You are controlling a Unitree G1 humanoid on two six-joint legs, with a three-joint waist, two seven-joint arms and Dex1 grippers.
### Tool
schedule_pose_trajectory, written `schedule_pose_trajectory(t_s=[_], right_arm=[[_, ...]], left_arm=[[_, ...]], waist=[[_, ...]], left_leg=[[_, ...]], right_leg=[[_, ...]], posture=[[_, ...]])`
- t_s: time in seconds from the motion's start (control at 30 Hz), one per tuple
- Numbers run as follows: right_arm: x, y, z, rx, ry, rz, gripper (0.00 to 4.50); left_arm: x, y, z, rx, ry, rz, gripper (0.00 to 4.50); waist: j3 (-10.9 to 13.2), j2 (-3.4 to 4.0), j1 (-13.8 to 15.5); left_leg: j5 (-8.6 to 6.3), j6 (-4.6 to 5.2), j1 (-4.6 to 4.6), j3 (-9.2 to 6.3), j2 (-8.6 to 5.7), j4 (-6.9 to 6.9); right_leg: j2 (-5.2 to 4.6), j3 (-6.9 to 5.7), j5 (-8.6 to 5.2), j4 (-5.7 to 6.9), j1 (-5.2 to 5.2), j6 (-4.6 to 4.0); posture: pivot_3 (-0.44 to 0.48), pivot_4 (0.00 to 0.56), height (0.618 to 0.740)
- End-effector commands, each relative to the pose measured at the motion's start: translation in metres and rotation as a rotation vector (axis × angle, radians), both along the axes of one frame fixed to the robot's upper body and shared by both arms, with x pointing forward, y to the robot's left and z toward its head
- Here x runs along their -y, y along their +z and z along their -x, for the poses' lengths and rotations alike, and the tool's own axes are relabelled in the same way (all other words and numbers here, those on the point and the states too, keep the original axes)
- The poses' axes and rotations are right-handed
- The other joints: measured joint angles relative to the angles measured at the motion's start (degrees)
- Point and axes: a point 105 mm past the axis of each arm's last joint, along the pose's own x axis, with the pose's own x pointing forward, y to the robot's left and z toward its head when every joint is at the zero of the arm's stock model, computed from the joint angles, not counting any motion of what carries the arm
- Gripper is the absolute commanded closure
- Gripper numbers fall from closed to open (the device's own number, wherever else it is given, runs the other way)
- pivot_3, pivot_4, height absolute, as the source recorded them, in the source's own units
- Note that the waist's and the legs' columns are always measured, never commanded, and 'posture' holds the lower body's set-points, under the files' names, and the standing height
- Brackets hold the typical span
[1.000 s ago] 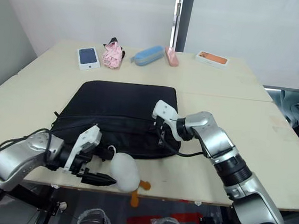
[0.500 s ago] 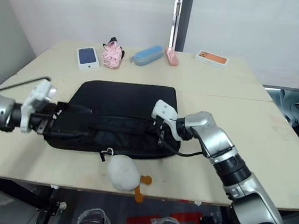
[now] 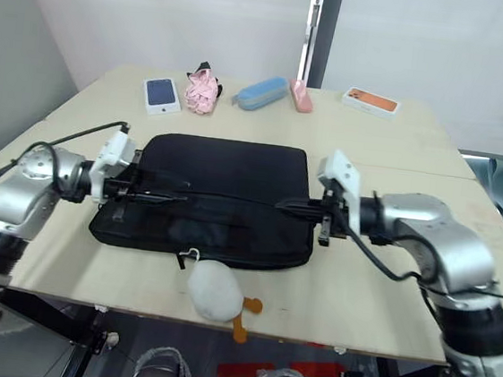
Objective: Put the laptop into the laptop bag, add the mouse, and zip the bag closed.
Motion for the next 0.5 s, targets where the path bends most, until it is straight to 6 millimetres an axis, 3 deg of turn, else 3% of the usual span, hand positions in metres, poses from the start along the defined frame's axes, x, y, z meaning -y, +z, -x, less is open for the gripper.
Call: schedule_pose_trajectory(t_s=[0.03,0.2,0.3,0.37,0.5], right_arm=[[0.005,0.017,0.022,-0.002,-0.026,-0.037,4.24],[-0.010,0.005,0.055,-0.158,0.000,-0.038,2.60],[-0.023,-0.019,0.060,-0.289,-0.021,-0.026,1.60],[-0.030,-0.042,0.053,-0.377,-0.075,0.030,0.93],[-0.044,-0.064,0.039,-0.449,-0.107,0.084,0.93]], left_arm=[[0.007,-0.007,-0.010,0.030,-0.053,-0.027,4.48],[0.014,-0.025,-0.028,0.014,-0.076,-0.042,4.50],[0.016,-0.039,-0.034,-0.013,-0.073,-0.081,4.50],[0.015,-0.051,-0.038,-0.026,-0.057,-0.127,4.50],[0.014,-0.064,-0.037,-0.047,-0.082,-0.186,4.50]], waist=[[0.00,0.00,0.01],[-0.01,0.00,0.00],[-0.01,0.00,-0.11],[-0.02,-0.02,-0.11],[-0.05,0.00,0.00]], left_leg=[[0.00,0.00,0.01,0.00,0.00,0.00],[0.00,0.00,0.08,0.01,0.00,-0.02],[0.00,-0.01,0.10,0.02,0.00,-0.06],[0.01,-0.02,0.10,0.01,-0.03,-0.06],[0.18,-0.32,0.23,-0.02,-0.12,-0.04]], right_leg=[[0.00,0.00,0.00,0.00,0.01,0.00],[0.02,0.02,0.01,0.00,0.06,0.01],[0.02,0.03,0.00,-0.07,0.10,0.01],[-0.01,0.03,0.01,-0.10,0.13,0.03],[-0.09,0.03,0.05,-0.05,0.23,0.10]], posture=[[0.000,0.150,0.740],[0.000,0.150,0.740],[0.000,0.150,0.740],[0.000,0.150,0.740],[0.000,0.150,0.740]])
